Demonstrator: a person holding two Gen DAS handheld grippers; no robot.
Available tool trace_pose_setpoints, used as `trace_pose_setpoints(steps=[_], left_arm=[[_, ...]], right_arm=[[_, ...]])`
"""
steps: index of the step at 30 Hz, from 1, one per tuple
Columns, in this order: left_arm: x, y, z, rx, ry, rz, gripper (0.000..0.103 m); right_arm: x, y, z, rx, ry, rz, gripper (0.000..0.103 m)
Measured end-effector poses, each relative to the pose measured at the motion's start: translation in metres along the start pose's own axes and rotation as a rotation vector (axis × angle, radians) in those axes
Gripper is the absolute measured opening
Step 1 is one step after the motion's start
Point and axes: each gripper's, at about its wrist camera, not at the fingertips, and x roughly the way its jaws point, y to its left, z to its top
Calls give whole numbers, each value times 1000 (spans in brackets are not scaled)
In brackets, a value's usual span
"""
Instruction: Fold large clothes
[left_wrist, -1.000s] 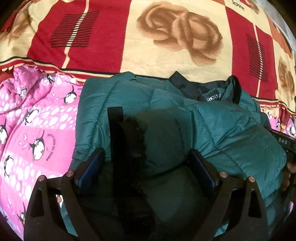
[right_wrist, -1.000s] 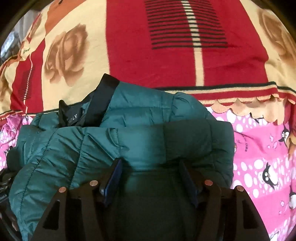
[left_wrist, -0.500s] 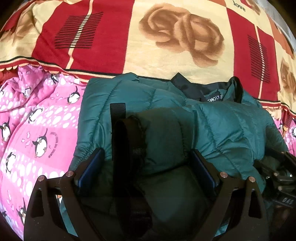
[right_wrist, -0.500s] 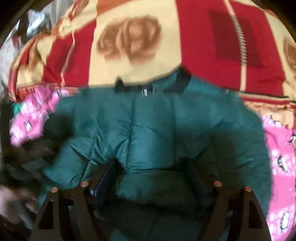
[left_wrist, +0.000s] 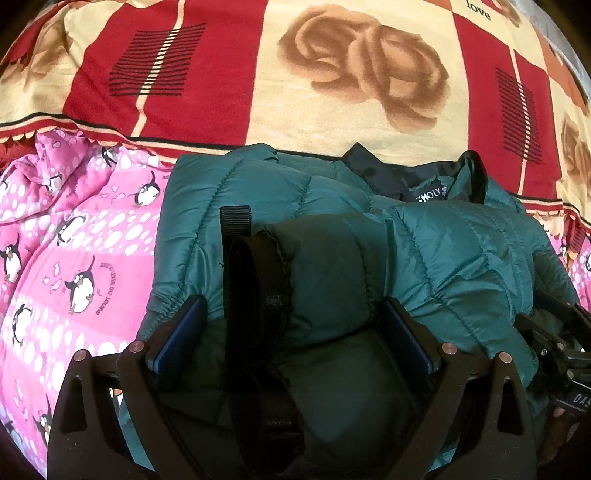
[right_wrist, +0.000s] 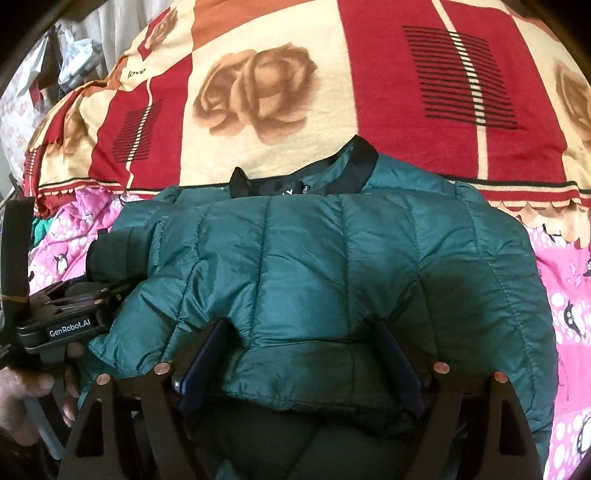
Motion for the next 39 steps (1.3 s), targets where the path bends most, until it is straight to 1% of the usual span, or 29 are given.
trace_pose_setpoints(steps=[6,10,11,13,14,16,17,18,19,20,21,22,23,27,39], left_arm=[[1,-1,1,5,5,1,97],[-11,1,6,-14,3,-15,96],[-18,1,8,-23,-4,-27,96],[-32,-1,12,-24,-45,-56,96],[-39,-3,13,-15,-75,-66,96],[-45,-6,14,4,-107,-69,96],[-42,-8,13,12,-97,-68,96],[-36,-10,11,18,-70,-69,96],[-23,-12,7,29,-12,-71,96],[-13,-13,4,34,23,-68,97],[-8,-13,2,36,31,-69,99],[-7,-13,2,35,25,-70,100],[-7,-13,3,31,29,-70,101],[-7,-13,2,26,28,-67,102],[-7,-12,2,26,16,-68,102]], right_arm=[[1,1,0,-5,4,-10,81],[0,1,1,-4,12,-11,81],[-1,1,2,0,15,-9,81],[-8,-2,7,24,9,0,81],[-17,-5,10,43,-14,-7,81],[-32,-9,15,49,-70,-37,81],[-41,-13,17,45,-110,-79,81],[-43,-18,17,49,-121,-108,81],[-43,-23,15,64,-116,-133,81],[-36,-30,12,90,-82,-150,81],[-24,-38,6,120,-23,-151,81],[-10,-44,-1,138,31,-125,81],[-6,-45,-5,132,23,-118,81],[-6,-38,-7,103,21,-147,82],[-6,-37,-7,97,7,-154,82]])
